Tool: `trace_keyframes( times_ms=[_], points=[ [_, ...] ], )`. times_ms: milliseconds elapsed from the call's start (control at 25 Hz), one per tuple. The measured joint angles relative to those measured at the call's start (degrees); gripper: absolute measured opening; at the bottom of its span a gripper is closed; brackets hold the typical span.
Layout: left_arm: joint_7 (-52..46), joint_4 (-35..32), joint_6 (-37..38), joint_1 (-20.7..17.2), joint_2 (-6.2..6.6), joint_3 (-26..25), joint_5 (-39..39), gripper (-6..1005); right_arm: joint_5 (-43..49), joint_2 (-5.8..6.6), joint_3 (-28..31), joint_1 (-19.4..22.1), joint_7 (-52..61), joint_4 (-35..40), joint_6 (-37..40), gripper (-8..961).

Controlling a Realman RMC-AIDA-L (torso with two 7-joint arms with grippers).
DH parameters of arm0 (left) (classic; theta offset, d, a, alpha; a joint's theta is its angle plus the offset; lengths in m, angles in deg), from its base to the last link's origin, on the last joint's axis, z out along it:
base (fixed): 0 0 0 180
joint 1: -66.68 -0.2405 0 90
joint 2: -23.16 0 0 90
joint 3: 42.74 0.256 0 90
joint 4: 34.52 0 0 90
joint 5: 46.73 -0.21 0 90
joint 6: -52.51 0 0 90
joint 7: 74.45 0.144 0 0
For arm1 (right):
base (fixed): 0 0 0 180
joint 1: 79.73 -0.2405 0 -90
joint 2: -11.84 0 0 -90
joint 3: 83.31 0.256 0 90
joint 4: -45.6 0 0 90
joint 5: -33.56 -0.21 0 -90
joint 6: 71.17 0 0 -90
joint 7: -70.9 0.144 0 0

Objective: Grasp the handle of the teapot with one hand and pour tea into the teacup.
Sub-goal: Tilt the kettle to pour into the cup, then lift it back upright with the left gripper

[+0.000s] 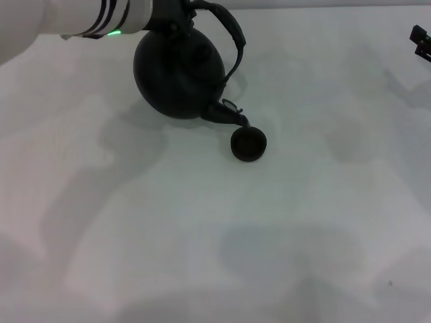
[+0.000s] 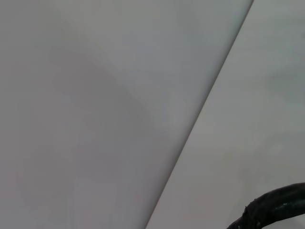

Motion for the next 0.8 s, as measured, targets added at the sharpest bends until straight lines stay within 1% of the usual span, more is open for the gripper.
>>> trace_keyframes(
  times_ms=[320,480,800],
  points=[
    [-0.01,-0.11,1.01,0.11,-0.03,0.18,-2.98,111,0.00,0.00,-0.24,-0.04,-0.03,0.14,0.60,868],
    [0.06,-0.15,1.12,0.84,0.02,0.21,-3.13,109,0.00,0.00,-0.26,-0.15,-0.06,0.31,0.60,869],
    [0.14,0.44,1.14,2.71,0.06,2.37,-3.16,108,0.00,0.00,-0.23,-0.32,-0.25,0.70,0.66,869]
  ],
)
